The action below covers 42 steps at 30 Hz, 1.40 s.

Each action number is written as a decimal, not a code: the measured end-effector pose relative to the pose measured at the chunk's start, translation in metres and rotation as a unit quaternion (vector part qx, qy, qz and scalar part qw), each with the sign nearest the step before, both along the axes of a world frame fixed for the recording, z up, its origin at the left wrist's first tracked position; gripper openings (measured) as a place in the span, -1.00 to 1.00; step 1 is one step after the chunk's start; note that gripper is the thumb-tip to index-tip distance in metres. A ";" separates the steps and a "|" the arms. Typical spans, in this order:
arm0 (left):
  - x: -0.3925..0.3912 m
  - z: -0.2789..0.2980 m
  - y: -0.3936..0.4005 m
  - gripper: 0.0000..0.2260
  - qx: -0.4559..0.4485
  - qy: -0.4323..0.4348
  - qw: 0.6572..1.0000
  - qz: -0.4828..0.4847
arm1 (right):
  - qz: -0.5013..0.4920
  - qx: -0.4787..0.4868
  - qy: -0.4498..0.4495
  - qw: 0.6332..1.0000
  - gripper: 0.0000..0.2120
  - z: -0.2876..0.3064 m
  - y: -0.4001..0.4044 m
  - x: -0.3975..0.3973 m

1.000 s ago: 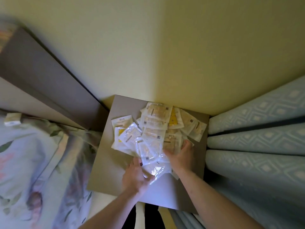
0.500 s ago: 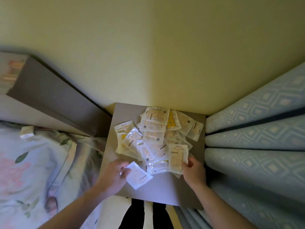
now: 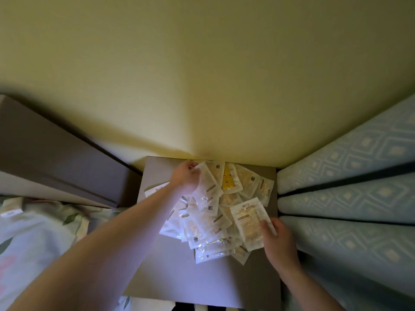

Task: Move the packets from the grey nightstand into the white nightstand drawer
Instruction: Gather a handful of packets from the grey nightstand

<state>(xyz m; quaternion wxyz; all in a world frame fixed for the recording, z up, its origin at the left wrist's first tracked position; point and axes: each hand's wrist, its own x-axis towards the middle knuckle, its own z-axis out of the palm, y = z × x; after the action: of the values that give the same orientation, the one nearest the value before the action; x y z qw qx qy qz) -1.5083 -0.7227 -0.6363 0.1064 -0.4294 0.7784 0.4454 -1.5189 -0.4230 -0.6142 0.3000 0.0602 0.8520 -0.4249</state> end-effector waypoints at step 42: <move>0.207 0.052 -0.086 -0.91 -0.024 0.129 0.948 0.290 | 0.208 0.168 0.110 0.957 -0.93 -0.038 -0.199 -0.051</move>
<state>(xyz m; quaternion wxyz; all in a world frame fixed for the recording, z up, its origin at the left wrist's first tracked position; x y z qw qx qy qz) -1.3008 -0.8086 -0.5844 -0.1386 -0.5780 0.6378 0.4899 -1.5695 -0.6223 -0.6526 0.2718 -0.1154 0.9325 -0.2080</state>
